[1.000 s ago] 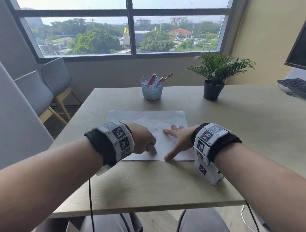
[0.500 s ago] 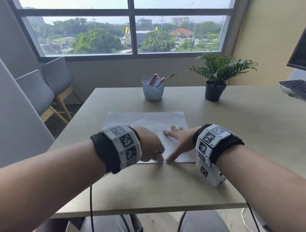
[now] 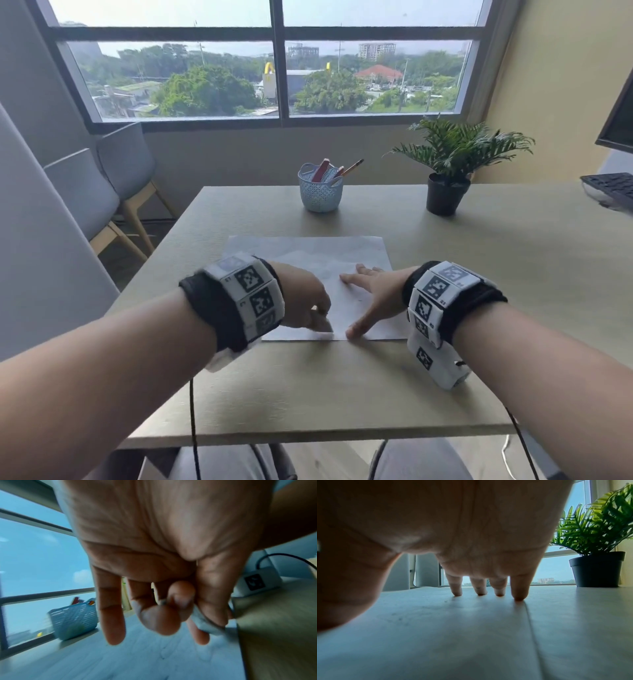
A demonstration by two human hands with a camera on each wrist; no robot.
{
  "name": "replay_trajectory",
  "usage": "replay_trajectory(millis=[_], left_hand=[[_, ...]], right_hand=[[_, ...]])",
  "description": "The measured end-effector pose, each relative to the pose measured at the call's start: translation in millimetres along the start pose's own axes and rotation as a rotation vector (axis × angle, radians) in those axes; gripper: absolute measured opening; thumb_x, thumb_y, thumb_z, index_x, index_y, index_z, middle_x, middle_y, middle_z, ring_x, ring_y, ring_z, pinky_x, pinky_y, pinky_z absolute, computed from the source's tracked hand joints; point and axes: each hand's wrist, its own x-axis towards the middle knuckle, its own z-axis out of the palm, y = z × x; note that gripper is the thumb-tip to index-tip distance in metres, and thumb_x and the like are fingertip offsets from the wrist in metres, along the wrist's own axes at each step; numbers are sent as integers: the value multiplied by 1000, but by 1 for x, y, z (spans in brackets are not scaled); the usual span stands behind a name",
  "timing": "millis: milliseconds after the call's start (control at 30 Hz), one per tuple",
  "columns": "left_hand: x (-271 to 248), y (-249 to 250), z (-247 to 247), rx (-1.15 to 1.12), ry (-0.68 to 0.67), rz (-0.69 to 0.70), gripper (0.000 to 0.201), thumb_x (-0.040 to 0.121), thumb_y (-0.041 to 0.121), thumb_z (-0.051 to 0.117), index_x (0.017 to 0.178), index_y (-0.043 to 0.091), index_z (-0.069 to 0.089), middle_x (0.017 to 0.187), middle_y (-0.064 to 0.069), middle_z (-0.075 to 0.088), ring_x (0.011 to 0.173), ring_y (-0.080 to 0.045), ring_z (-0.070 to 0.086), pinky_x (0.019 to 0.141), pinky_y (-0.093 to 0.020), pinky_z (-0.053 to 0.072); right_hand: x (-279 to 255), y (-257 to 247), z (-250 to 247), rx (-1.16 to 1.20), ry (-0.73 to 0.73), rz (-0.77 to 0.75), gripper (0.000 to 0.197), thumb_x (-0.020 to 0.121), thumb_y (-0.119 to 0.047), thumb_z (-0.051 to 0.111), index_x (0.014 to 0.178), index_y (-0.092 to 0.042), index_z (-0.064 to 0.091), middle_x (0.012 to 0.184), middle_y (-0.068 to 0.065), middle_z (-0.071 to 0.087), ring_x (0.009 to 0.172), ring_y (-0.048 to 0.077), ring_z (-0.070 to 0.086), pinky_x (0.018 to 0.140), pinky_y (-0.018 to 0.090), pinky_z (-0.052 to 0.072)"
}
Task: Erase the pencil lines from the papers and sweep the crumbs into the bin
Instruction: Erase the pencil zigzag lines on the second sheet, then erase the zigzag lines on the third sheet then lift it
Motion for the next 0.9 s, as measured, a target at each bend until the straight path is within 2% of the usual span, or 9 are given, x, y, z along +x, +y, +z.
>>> replay_trajectory(millis=[100,233,400,467,567,633,700,800,900], left_hand=[[-8,-22,1,-165,115,-33,44,90,57,49,104,19,66,79,9,55,76,-13,50,68,-23,38],[-22,-50,-1,-596,282,23,25,83,50,64,85,25,62,71,10,67,68,-8,61,71,-27,50],[-22,-47,-15,-875,427,162,20,83,28,70,86,14,57,77,-4,70,72,-15,64,77,-33,53],[-17,-47,-20,-898,416,194,14,86,24,67,85,15,56,77,-3,69,72,-13,65,76,-29,53],[-6,-64,-22,-931,291,167,10,96,21,53,89,16,58,81,3,71,75,-8,66,76,-26,52],[12,-83,-19,-866,278,49,19,101,22,45,92,15,60,91,-1,72,79,-9,65,76,-26,48],[34,-98,-14,-613,305,-128,20,100,23,47,104,12,63,110,-4,68,91,-14,62,81,-26,44],[64,-100,1,-306,198,-286,40,96,35,53,131,16,52,134,-4,51,118,-22,52,94,-27,37],[83,-92,5,-301,129,-304,71,85,44,66,143,17,36,142,-6,41,126,-26,46,100,-31,36]], right_hand=[[-9,6,-4,44,21,-42,105,68,-63,74,151,-40,14,162,-8,5,146,17,17,118,41,19],[-28,10,-14,213,203,-163,78,76,-57,70,144,-34,38,150,-8,38,134,14,39,109,29,31],[-37,-10,-23,649,309,-383,38,83,-38,69,118,-24,62,105,-7,71,94,12,69,92,32,52],[-36,-16,-24,713,342,-440,21,85,-28,69,102,-15,69,92,-2,74,81,12,71,86,31,55],[-33,-15,-26,760,311,-441,15,88,-24,67,91,-10,70,81,-1,73,68,13,70,76,24,56],[-32,-11,-26,717,299,-398,14,91,-27,64,87,-14,66,74,-5,69,58,11,65,64,19,51],[-30,-5,-24,659,319,-341,14,93,-30,61,86,-18,62,68,-7,63,52,8,56,55,20,44],[-28,3,-19,628,331,-287,15,93,-33,60,85,-21,62,64,-5,56,50,11,46,53,22,42],[-29,10,-16,594,329,-262,16,93,-35,60,90,-20,62,63,-5,52,48,6,43,47,16,38]])
